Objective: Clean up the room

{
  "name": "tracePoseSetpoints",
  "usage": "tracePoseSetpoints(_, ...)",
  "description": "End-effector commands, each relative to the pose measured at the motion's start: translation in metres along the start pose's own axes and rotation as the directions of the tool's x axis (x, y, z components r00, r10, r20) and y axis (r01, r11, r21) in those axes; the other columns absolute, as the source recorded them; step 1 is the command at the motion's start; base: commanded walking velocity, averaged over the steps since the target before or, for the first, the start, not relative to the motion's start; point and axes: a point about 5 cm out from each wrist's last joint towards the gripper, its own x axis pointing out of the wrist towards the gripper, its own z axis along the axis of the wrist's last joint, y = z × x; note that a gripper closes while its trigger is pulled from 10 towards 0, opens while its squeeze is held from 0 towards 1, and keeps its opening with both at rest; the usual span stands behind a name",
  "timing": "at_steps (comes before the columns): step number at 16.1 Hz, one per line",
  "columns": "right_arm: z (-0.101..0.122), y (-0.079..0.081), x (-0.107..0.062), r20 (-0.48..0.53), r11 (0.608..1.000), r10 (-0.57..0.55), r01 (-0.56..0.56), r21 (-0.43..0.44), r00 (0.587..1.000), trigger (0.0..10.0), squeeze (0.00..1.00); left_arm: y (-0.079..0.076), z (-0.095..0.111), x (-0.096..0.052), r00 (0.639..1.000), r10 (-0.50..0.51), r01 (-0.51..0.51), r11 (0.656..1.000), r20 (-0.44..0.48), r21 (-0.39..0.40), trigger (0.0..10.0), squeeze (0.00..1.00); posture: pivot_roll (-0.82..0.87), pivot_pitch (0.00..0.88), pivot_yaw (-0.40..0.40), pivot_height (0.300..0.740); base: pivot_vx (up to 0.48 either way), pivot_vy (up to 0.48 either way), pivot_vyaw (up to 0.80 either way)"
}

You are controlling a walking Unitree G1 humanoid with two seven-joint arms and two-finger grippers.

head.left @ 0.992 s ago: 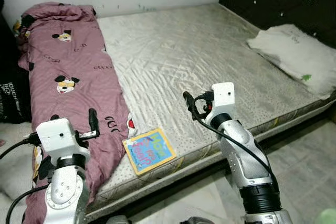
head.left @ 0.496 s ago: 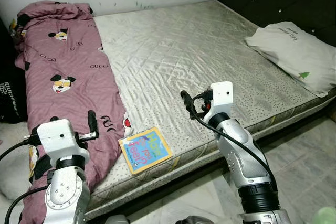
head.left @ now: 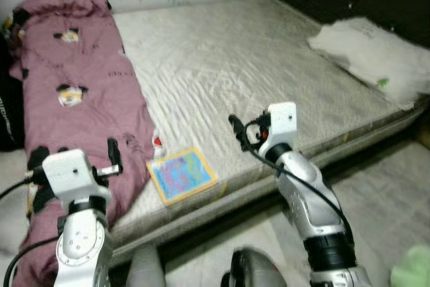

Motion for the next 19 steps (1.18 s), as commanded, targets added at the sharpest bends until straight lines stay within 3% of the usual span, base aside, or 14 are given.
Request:
tracePoseSetpoints(1, 0.0014, -0.0016, 0.0018, 0.004, 1.0, 0.003, -0.003, 0.0, 1.0, 10.0, 0.0, -0.0011, 0.0009, 0.0012, 1.0, 0.009, -0.009, 1.0, 0.005, 0.006, 10.0, 0.0, 0.03, 0.007, -0.067, 0.64, 0.0, 0.0, 0.0)
tracePoseSetpoints(16, 0.0055, 0.0036, 0.0108, 0.01, 0.997, 0.061, -0.061, -0.039, 0.998, 10.0, 0.0, -0.0006, 0.0028, 0.0088, 0.999, 0.048, -0.048, 0.999, 0.006, -0.017, 10.0, 0.0, 0.02, 0.039, -0.086, 0.625, 0.0, 0.0, 0.0)
tracePoseSetpoints(19, 0.0027, 0.0043, 0.0067, -0.011, 0.995, 0.065, -0.066, -0.069, 0.998, 10.0, 0.0, 0.0025, -0.0023, 0.0024, 0.999, 0.033, -0.033, 0.999, -0.032, -0.01, 10.0, 0.0, 0.03, 0.052, -0.086, 0.625, 0.0, 0.0, 0.0)
